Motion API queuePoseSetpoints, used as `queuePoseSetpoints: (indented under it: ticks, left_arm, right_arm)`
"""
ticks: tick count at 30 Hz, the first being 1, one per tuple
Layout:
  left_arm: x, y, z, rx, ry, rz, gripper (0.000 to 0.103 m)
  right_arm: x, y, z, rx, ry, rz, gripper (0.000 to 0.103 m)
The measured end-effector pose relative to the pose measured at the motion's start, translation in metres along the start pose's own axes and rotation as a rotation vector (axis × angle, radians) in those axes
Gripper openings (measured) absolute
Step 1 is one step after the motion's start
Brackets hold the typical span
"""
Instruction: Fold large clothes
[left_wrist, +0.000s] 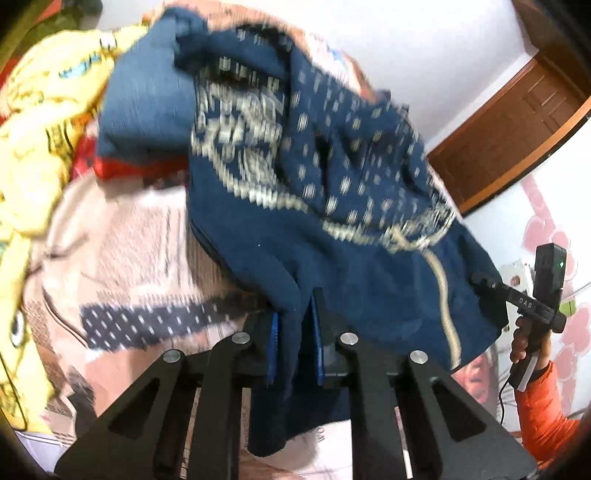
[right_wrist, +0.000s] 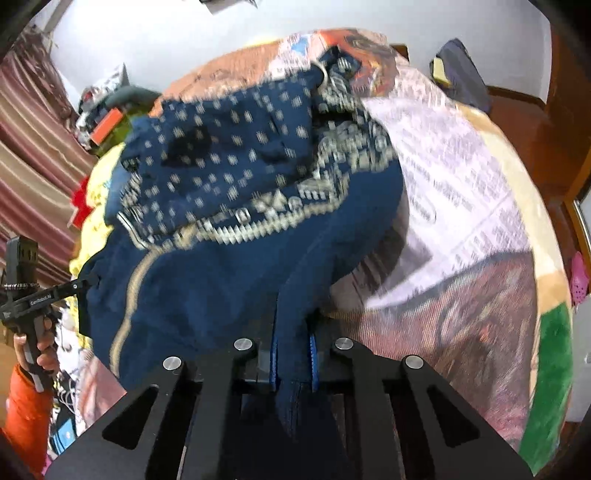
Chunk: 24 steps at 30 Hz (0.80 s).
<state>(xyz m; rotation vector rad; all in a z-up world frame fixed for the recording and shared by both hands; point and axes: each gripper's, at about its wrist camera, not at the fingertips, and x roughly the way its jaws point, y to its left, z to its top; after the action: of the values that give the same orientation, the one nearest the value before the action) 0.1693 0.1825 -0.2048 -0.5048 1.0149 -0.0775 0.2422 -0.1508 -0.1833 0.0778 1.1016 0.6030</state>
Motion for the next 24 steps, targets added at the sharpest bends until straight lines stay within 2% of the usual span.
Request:
queuePoseSetpoints:
  ticks: [6,11,18,24]
  left_arm:
    - [-0.043,0.000,0.032,-0.030,-0.132,-0.035,0.011]
    - [-0.057,-0.002,0.072,-0.045,-0.240,-0.021,0.009]
    - [-0.051,0.003,0.143,-0.072,-0.354,0.030,0.006]
    - [-0.024,0.015,0.200,-0.098,-0.387,0.089,0.006]
  right_arm:
    - [-0.019,0.018,0.033,-0.037,-0.100,0.031,0.009]
    - [-0.025,0.037,0.073,-0.097,-0.200,-0.008,0.009]
    - [-0.014,0.028,0.143,-0.080,-0.276,-0.033,0.009]
    - [0.009,0.004,0.198,0.001,-0.304,-0.041,0.008]
